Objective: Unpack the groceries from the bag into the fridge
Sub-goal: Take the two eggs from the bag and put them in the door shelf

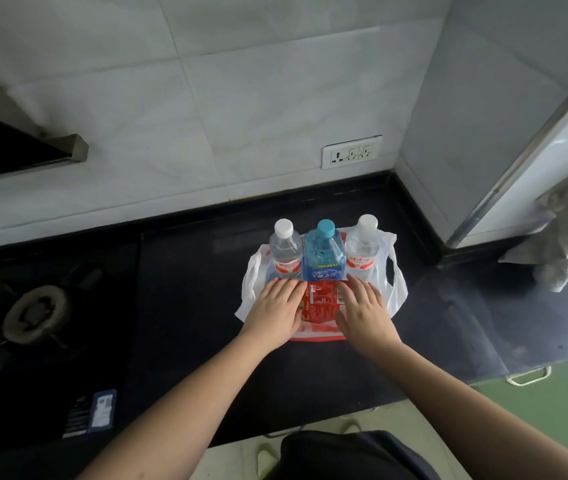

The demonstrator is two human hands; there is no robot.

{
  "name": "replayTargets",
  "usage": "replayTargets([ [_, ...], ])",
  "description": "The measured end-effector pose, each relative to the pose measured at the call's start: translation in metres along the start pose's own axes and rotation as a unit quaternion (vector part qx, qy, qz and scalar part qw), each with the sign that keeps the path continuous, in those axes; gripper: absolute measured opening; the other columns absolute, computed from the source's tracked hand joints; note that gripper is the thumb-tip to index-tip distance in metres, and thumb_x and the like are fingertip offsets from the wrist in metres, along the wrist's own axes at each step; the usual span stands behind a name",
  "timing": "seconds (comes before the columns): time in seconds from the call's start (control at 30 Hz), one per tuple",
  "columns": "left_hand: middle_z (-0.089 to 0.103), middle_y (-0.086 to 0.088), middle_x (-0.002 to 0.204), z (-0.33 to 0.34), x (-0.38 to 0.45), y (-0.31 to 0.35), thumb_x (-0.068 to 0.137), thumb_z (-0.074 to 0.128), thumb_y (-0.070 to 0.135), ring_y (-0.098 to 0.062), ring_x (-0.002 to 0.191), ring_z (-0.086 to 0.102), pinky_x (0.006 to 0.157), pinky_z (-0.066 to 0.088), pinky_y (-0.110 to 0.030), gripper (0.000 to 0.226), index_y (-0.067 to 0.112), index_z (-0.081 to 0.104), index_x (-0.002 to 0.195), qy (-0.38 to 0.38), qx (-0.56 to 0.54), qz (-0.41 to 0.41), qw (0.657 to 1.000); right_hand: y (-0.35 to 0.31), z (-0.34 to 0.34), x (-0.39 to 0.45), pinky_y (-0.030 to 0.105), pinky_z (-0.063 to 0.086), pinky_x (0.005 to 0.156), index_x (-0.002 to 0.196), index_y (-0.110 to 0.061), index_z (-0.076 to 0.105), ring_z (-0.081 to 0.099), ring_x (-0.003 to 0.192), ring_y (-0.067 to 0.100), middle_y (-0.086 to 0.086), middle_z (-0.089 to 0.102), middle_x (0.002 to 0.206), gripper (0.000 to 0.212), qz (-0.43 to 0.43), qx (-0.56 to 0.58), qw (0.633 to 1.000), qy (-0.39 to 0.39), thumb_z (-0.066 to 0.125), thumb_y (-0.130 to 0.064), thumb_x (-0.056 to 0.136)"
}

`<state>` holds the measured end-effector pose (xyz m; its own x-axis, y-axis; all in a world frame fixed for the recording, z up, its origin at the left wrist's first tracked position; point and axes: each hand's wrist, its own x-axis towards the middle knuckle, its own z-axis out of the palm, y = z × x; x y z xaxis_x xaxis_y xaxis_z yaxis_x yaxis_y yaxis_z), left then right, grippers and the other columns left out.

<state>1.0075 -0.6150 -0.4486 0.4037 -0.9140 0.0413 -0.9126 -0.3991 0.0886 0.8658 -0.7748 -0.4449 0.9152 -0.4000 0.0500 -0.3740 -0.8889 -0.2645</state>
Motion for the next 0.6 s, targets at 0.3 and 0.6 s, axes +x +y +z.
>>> replayTargets([
  [0.3,0.055,-0.007,0.136,-0.01,-0.002,0.002,0.089,0.066,0.028,-0.024,0.127,0.05,0.109,0.04,-0.042,0.055,0.01,0.049,0.139,0.029,-0.031,0.026,0.999,0.001,-0.005,-0.013,0.04,0.057,0.067,0.114,-0.013,0.064,0.065,0.081,0.025,0.005,0.061,0.104,0.024,-0.056,0.112,0.991,0.048,0.062,-0.02,0.091],
  [0.6,0.074,0.001,0.095,0.002,-0.037,0.005,0.067,0.084,0.005,-0.02,0.087,0.071,0.07,0.058,-0.033,0.031,0.014,0.077,0.096,0.141,-0.078,0.112,0.98,0.018,-0.007,-0.049,0.033,0.056,0.069,0.096,-0.016,0.072,0.067,0.079,0.019,-0.001,0.071,0.091,0.013,-0.155,0.059,0.982,0.086,0.073,-0.015,0.083],
])
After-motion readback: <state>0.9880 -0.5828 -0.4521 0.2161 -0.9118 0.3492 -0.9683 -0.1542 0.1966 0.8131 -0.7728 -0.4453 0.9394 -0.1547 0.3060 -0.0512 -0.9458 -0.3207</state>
